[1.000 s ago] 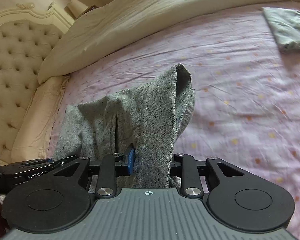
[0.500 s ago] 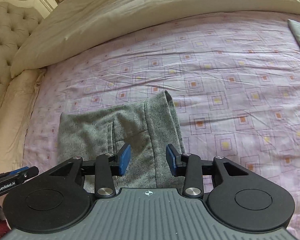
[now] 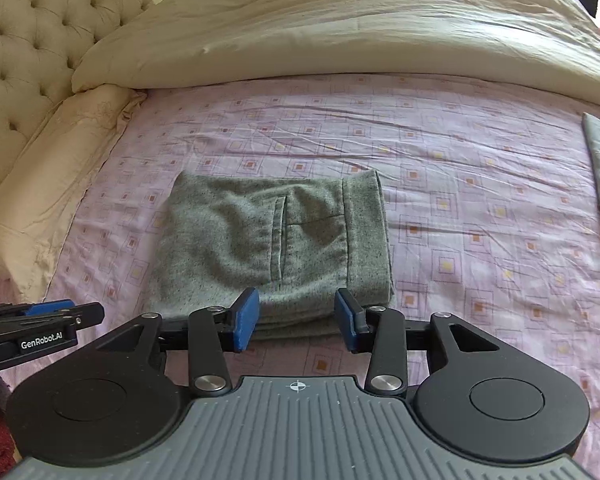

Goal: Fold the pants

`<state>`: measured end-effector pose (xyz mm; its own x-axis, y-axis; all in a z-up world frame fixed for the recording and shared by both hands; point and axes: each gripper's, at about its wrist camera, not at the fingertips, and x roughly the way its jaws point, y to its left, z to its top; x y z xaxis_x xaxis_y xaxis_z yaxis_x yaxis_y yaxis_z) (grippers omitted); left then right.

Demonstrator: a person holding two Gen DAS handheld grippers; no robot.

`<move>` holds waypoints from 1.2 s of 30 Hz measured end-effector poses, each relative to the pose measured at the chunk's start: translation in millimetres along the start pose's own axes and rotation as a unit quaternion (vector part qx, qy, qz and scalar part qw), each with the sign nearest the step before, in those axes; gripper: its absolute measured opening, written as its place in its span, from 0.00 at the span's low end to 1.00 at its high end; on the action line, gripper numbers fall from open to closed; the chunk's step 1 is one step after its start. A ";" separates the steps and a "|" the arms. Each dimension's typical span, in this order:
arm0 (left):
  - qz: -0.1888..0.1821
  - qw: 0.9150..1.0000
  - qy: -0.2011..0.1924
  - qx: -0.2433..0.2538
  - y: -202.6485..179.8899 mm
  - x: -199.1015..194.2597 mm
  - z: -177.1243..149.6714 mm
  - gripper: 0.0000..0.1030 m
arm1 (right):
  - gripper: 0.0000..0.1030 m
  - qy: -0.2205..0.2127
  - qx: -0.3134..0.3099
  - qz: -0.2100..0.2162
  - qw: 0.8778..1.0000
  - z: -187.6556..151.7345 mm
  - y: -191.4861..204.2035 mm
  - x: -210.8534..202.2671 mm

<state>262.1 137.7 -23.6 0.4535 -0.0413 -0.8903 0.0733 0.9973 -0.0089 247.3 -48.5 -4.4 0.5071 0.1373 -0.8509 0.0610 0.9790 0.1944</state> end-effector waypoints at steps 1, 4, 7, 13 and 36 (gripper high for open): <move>0.002 1.000 -0.003 -0.002 -2.8 -5.6 -3.5 0.45 | 0.40 -0.003 -0.002 0.003 1.000 -2.8 0.7 -6.2; 0.004 1.000 -0.008 -0.008 -10.2 -20.8 -12.7 0.50 | 0.41 -0.013 -0.008 0.012 1.000 -10.0 1.7 -24.1; 0.006 1.000 -0.013 -0.012 -17.9 -34.4 -21.1 0.50 | 0.41 -0.024 -0.012 0.022 0.999 -15.6 1.6 -38.2; 0.011 1.000 -0.025 -0.010 -29.7 -54.3 -34.6 0.51 | 0.41 -0.040 -0.013 0.032 0.999 -23.0 -4.8 -58.2; 0.026 0.999 -0.044 -0.012 -51.5 -83.2 -57.7 0.51 | 0.43 -0.061 -0.021 0.055 0.996 -38.0 -11.9 -86.2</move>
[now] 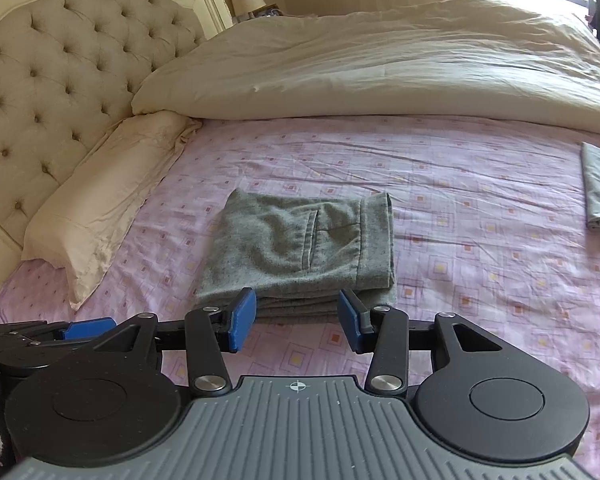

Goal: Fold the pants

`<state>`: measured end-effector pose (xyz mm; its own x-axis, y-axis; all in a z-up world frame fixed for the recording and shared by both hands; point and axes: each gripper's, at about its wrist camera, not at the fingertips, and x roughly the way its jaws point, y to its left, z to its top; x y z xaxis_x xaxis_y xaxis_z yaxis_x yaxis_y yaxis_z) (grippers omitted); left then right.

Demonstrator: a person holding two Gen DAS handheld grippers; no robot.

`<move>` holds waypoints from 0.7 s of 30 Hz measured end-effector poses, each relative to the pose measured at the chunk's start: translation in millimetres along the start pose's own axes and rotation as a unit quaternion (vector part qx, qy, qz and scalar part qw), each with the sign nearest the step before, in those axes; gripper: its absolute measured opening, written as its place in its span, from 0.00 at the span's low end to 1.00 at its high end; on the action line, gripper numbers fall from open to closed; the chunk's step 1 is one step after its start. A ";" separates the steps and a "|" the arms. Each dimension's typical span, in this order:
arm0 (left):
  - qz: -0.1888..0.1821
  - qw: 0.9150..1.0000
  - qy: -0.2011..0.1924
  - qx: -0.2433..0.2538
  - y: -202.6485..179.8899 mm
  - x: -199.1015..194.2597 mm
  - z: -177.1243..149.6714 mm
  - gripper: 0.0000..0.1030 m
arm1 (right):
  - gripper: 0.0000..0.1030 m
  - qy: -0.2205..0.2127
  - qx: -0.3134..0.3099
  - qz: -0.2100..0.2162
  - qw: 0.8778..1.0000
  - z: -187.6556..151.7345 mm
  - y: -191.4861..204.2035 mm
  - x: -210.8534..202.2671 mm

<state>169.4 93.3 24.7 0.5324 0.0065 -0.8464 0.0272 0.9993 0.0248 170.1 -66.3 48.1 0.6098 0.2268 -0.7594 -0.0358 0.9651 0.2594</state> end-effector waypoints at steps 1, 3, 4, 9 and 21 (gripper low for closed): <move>0.001 1.000 0.000 -0.001 -0.3 -0.5 -0.6 0.51 | 0.43 0.000 0.000 0.001 1.000 -0.5 -0.4 -0.2; 0.001 1.000 0.000 -0.002 -0.7 -1.4 -1.8 0.51 | 0.43 0.001 0.000 0.001 1.000 -0.8 -0.7 -0.2; 0.001 1.000 0.000 -0.002 -1.2 -2.0 -2.4 0.51 | 0.43 0.001 0.001 0.002 1.000 -1.1 -0.8 -0.3; 0.003 1.000 0.002 -0.003 -3.4 -2.4 -5.0 0.51 | 0.43 0.002 0.003 0.002 1.000 -1.7 -1.0 -0.8; 0.007 1.000 0.006 -0.007 -4.0 -2.5 -7.1 0.51 | 0.46 0.007 0.012 0.004 1.000 -2.9 -0.1 0.7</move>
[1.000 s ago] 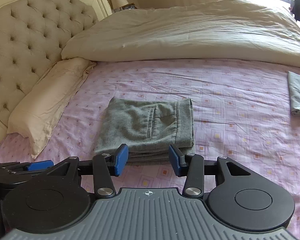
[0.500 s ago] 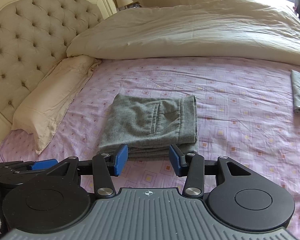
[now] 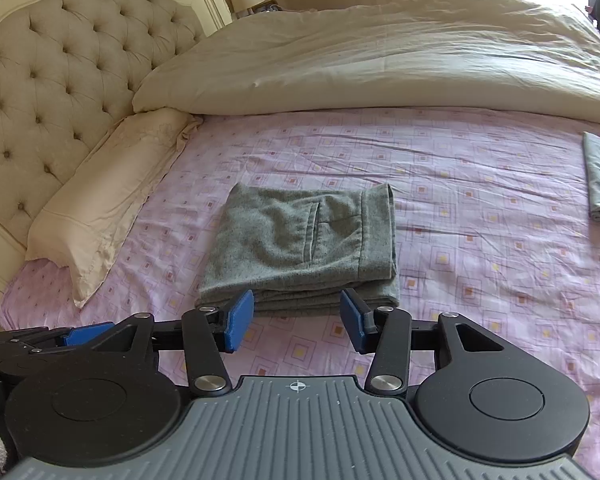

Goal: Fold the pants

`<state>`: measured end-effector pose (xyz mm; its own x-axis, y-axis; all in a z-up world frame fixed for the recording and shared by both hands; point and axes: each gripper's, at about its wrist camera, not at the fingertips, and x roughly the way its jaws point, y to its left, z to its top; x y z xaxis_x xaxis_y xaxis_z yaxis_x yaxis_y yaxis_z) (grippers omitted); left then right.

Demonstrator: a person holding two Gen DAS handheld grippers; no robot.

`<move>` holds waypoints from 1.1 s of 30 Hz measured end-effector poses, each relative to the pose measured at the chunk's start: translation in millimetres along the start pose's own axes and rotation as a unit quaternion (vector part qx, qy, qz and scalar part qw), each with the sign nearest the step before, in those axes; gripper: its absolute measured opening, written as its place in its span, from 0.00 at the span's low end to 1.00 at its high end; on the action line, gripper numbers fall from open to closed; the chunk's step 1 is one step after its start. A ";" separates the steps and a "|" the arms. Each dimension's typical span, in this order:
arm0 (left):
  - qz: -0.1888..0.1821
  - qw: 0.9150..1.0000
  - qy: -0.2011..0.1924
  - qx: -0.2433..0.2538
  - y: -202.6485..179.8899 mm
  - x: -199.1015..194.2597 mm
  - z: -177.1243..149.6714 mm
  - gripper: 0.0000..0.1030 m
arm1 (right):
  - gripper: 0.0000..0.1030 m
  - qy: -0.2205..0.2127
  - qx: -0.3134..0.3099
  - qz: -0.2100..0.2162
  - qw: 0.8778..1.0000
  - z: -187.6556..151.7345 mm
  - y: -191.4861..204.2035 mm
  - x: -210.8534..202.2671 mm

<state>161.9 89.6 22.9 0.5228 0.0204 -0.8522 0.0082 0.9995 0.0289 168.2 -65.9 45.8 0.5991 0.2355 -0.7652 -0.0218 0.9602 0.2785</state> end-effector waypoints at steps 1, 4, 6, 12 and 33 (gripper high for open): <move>0.001 1.000 0.000 0.000 -0.1 -0.1 -0.2 0.51 | 0.47 0.000 0.000 0.001 1.000 -0.2 0.1 -0.1; 0.003 1.000 0.002 -0.001 -0.5 -0.3 -1.6 0.51 | 0.47 0.000 0.000 0.002 1.000 -0.9 0.6 -0.2; 0.004 1.000 0.003 -0.002 -1.2 -0.5 -2.3 0.51 | 0.48 0.000 -0.001 0.002 1.000 -1.2 1.1 -0.3; 0.007 1.000 0.002 -0.002 -4.0 -1.6 -3.6 0.51 | 0.48 0.004 -0.002 0.002 1.000 -1.7 1.4 -0.2; 0.015 1.000 0.003 0.001 -25.3 -8.6 -15.0 0.51 | 0.48 0.021 -0.008 0.003 1.000 -6.6 -11.0 -3.8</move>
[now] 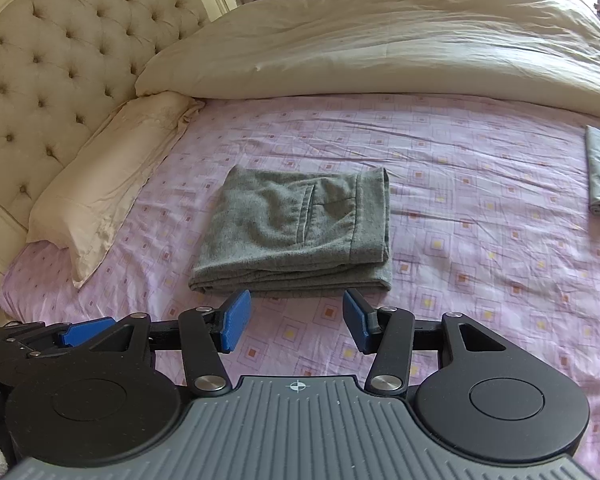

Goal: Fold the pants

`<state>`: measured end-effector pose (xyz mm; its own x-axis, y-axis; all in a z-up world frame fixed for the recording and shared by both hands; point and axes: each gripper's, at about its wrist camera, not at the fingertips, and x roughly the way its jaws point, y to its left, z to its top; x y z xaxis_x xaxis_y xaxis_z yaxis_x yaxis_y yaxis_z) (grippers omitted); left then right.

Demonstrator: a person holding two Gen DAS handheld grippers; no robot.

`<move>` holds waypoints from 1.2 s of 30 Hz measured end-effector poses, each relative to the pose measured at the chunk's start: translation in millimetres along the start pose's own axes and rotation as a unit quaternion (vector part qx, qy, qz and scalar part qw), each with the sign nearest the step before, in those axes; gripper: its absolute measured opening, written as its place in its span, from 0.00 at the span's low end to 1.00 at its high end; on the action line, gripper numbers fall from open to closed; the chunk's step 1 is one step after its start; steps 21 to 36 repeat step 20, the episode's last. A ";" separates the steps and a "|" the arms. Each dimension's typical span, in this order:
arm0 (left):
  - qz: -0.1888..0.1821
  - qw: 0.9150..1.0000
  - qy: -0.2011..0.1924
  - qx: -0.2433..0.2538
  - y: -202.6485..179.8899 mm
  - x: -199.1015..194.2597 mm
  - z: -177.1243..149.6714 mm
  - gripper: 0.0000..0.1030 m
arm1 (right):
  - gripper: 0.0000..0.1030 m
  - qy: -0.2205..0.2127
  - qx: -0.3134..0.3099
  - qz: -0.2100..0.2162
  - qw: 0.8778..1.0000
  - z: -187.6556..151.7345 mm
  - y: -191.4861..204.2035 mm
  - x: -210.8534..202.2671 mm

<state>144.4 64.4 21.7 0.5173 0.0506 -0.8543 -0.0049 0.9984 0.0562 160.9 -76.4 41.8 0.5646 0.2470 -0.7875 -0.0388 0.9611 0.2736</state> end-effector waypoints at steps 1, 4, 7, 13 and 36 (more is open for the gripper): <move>0.001 1.000 0.000 0.000 -2.1 -1.4 -1.5 0.51 | 0.48 0.000 -0.001 0.000 1.000 -0.2 -0.2 -0.5; 0.002 1.000 0.000 -0.003 -5.2 -3.4 -4.0 0.51 | 0.48 0.001 -0.004 0.005 1.000 -1.5 -1.7 -1.6; 0.003 1.000 0.001 -0.007 -8.3 -5.7 -6.3 0.51 | 0.48 0.003 -0.007 0.009 1.000 -2.5 -4.0 -3.2; 0.006 1.000 0.000 -0.007 -12.4 -9.1 -9.3 0.51 | 0.48 0.003 -0.009 0.017 1.000 -3.7 -8.3 -5.7; 0.013 1.000 -0.002 -0.011 -13.8 -12.2 -12.8 0.51 | 0.48 0.009 -0.010 0.021 1.000 -6.4 -9.8 -4.1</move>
